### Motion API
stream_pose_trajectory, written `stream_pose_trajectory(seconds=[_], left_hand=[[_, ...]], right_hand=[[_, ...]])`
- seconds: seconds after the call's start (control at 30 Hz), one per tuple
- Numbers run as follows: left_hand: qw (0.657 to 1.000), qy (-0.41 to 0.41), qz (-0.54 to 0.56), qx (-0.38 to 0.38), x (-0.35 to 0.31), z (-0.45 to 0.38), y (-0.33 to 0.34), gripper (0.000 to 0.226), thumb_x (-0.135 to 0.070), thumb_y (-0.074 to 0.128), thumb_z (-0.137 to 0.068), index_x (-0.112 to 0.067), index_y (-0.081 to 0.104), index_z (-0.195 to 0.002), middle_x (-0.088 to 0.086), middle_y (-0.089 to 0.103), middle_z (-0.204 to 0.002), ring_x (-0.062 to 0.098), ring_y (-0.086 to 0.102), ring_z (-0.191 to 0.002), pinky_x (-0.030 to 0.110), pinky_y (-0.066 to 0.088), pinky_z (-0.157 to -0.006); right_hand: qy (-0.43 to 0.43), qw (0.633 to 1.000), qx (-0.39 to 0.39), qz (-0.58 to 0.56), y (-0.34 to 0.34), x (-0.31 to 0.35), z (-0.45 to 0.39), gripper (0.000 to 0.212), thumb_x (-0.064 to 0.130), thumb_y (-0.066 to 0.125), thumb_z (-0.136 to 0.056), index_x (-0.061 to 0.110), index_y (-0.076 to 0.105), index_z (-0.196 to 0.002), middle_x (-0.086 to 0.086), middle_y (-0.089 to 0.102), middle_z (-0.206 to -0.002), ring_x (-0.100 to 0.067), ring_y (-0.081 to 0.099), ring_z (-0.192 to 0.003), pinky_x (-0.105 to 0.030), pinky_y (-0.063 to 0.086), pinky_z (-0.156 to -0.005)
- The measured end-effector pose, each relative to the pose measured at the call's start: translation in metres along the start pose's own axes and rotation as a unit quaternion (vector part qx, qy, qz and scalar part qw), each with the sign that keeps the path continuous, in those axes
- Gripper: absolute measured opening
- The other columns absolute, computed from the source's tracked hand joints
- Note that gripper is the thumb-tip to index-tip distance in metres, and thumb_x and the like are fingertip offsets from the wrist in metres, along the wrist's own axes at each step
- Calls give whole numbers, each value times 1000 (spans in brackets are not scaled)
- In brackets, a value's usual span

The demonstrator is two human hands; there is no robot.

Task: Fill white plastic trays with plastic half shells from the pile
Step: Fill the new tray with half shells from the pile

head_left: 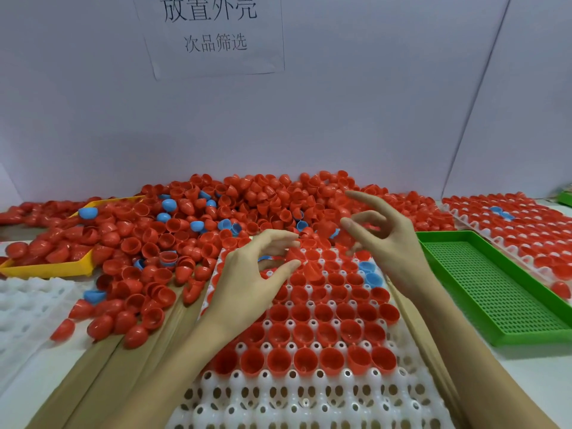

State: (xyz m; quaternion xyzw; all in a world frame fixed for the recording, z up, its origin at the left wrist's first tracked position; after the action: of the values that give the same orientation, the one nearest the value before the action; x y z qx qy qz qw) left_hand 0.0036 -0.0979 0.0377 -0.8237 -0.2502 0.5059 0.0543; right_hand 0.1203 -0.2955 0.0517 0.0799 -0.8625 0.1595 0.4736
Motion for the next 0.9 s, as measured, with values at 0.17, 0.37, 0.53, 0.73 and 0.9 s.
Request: stream_pose_trajectory(seconds=[0.17, 0.37, 0.53, 0.73, 0.9], left_hand=[[1000, 23, 17, -4, -6, 1, -1, 18, -7, 78, -89, -18, 75, -102, -12, 73, -118, 3, 70, -109, 15, 55, -86], [998, 57, -8, 0, -11, 1, -1, 11, -8, 78, -89, -14, 72, -95, -10, 71, -123, -2, 71, -105, 13, 55, -88], [991, 102, -88, -19, -17, 2, -3, 10, -14, 77, -91, -19, 70, -96, -12, 71, -104, 6, 71, -97, 21, 57, -86], [980, 118, -153, -40, -20, 3, -5, 12, -32, 78, -89, -23, 70, -92, -15, 65, -96, 10, 67, -91, 24, 54, -82], [996, 50, -74, -7, -13, 2, 0, 5, -33, 65, -99, -31, 68, -103, -14, 71, -86, 9, 72, -85, 20, 55, -77]], right_hand=[[59, 996, 51, 50, -15, -26, -1, 91, 18, 63, -105, 63, 5, -158, 1, 32, -167, 3, 46, -142, -39, 39, -122], [72, 996, 9, 50, -13, -29, 1, 63, 0, 51, -107, 36, 41, -158, -8, 67, -137, -14, 67, -126, -31, 57, -103], [64, 995, 76, -12, 6, -16, 5, 26, 13, 60, -107, 19, 72, -130, -4, 79, -113, -26, 76, -108, -28, 62, -88], [50, 968, 246, -24, 55, -2, 20, 32, 30, 76, -98, 30, 72, -130, 0, 76, -124, -25, 77, -103, -26, 59, -92], [51, 966, 252, -36, 57, -5, 20, 27, 28, 67, -104, 29, 71, -131, -3, 77, -119, -23, 74, -110, -28, 59, -92]])
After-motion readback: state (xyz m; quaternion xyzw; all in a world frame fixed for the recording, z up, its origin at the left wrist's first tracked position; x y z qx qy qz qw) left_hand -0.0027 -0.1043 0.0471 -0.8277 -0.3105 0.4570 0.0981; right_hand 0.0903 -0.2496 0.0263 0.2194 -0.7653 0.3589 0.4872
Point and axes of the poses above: each hand's wrist, its own z-axis away from the middle knuckle, its own y-axis out of the palm, x = y × z, the point moved 9 cm from there along -z, towards the middle knuckle
